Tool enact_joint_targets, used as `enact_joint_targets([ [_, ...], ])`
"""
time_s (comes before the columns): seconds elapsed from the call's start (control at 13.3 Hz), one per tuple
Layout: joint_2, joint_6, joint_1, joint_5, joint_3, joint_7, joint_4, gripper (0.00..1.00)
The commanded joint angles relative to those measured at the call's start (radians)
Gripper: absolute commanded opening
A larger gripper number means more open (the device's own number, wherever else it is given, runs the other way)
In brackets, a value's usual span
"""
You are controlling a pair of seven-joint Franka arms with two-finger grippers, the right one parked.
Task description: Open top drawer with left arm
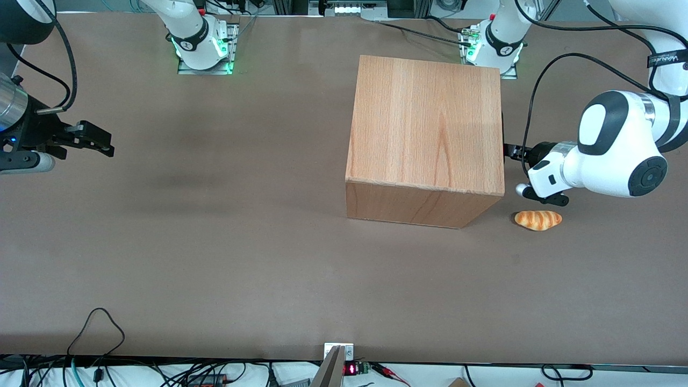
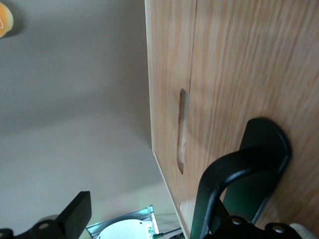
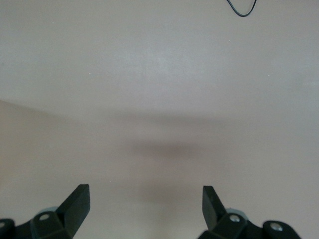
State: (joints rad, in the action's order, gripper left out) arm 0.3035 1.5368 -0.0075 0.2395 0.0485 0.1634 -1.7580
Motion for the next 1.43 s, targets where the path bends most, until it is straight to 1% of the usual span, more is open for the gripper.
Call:
enact_joint_targets([
  [0.0, -0.027, 0.043, 0.006, 0.011, -0.001, 0.036, -0.032, 1.00],
  [0.38, -0.020, 0.052, 0.015, 0.004, -0.009, 0.050, -0.021, 1.00],
  [0.6, -0.020, 0.051, 0.047, -0.029, -0.010, 0.076, -0.006, 1.00],
  [0.83, -0.017, 0.052, 0.102, -0.031, -0.010, 0.084, -0.003, 1.00],
  [1.13, -0.014, 0.052, 0.171, -0.054, -0.010, 0.084, 0.009, 1.00],
  [1.35, -0.004, 0.052, 0.207, -0.057, -0.010, 0.085, 0.018, 1.00],
])
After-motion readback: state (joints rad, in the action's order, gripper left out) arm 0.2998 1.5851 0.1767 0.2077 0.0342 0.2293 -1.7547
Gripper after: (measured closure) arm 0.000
